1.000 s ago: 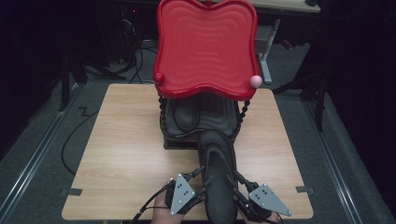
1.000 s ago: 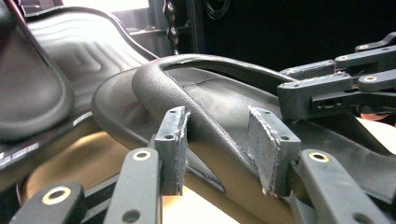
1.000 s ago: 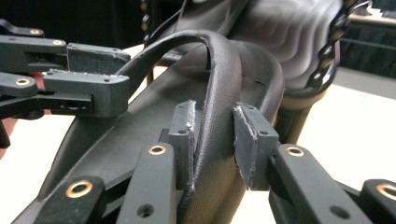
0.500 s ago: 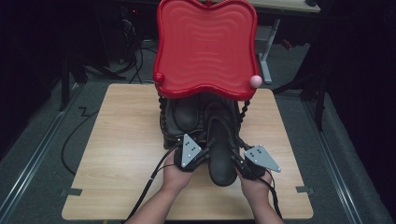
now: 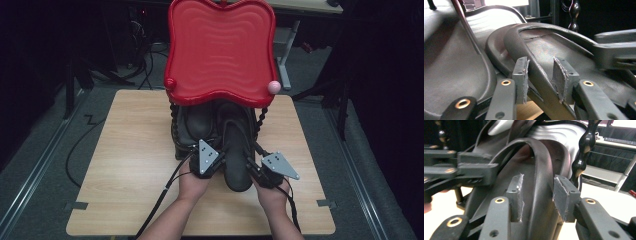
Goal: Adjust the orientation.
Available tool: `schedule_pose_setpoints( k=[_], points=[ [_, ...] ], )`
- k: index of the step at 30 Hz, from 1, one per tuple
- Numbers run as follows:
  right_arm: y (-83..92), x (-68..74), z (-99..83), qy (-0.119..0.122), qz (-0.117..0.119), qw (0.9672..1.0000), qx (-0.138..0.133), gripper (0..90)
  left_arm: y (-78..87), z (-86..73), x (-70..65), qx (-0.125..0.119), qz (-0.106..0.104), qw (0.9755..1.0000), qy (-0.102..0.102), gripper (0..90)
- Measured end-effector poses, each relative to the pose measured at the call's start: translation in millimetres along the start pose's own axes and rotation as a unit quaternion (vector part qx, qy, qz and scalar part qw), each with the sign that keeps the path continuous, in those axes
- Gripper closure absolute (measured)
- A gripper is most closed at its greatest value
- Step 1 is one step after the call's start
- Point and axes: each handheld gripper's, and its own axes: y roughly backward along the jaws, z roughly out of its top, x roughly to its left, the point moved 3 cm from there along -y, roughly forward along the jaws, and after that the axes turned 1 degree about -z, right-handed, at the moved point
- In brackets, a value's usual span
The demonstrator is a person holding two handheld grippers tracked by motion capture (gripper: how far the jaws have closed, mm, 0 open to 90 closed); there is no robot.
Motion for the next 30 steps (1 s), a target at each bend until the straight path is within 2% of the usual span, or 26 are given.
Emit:
schedule_pose_setpoints(
  k=[1, 2, 4, 5, 6, 8, 10, 12, 15, 17, 23, 24, 30],
  points=[
    [12.2, 1.9, -2.7, -0.003, 0.005, 1.0000, -0.007, 60.5, 0.0, 0.1, -0.1, 0.000, 0.000, 1.0000, 0.002, 64.9],
    [12.2, 1.9, -2.7, -0.003, 0.005, 1.0000, -0.007, 60.5, 0.1, 0.1, -0.2, 0.000, 0.000, 1.0000, 0.002, 64.9],
    [27.4, 4.4, -8.0, -0.013, 0.012, 0.9998, -0.010, 64.6, 0.5, -0.1, -0.8, 0.001, 0.001, 1.0000, -0.001, 64.9],
    [35.6, 6.3, -11.6, -0.016, 0.012, 0.9997, -0.011, 68.3, 0.6, -0.1, -0.9, 0.002, 0.001, 1.0000, -0.002, 64.9],
    [43.4, 7.9, -15.8, -0.016, 0.009, 0.9998, -0.009, 77.4, 0.7, -0.1, -0.8, 0.002, 0.002, 1.0000, -0.002, 64.9],
    [56.5, 10.4, -24.2, -0.017, 0.001, 0.9999, -0.002, 89.2, 0.9, 0.2, -0.5, 0.003, 0.002, 1.0000, -0.001, 64.9],
    [67.5, 13.5, -30.5, -0.012, -0.006, 0.9999, 0.004, 89.8, 1.2, 0.4, -1.1, 0.004, 0.003, 1.0000, -0.001, 64.9],
    [77.9, 19.8, -39.7, -0.011, -0.004, 0.9999, 0.008, 89.8, 1.6, 0.3, -1.5, 0.005, 0.004, 1.0000, -0.003, 64.9],
    [88.2, 36.6, -55.7, 0.019, 0.016, 0.9993, 0.027, 89.8, 1.9, 0.1, -2.0, 0.005, 0.004, 1.0000, -0.005, 65.0],
    [90.6, 46.2, -60.8, 0.033, 0.032, 0.9982, 0.038, 89.8, 1.7, 0.2, -1.9, 0.004, 0.004, 1.0000, -0.001, 65.0],
    [83.7, 60.4, -74.1, 0.058, 0.050, 0.9950, 0.064, 89.8, 1.3, 0.5, 0.1, 0.006, 0.002, 1.0000, -0.002, 65.1],
    [80.0, 60.2, -77.5, 0.061, 0.046, 0.9945, 0.071, 89.8, 1.3, 0.5, 0.1, 0.006, 0.002, 1.0000, -0.002, 65.1],
    [68.0, 58.2, -78.1, 0.057, 0.041, 0.9949, 0.072, 89.8, -0.4, 1.4, 1.8, 0.001, 0.000, 1.0000, 0.006, 63.7]
  ],
)
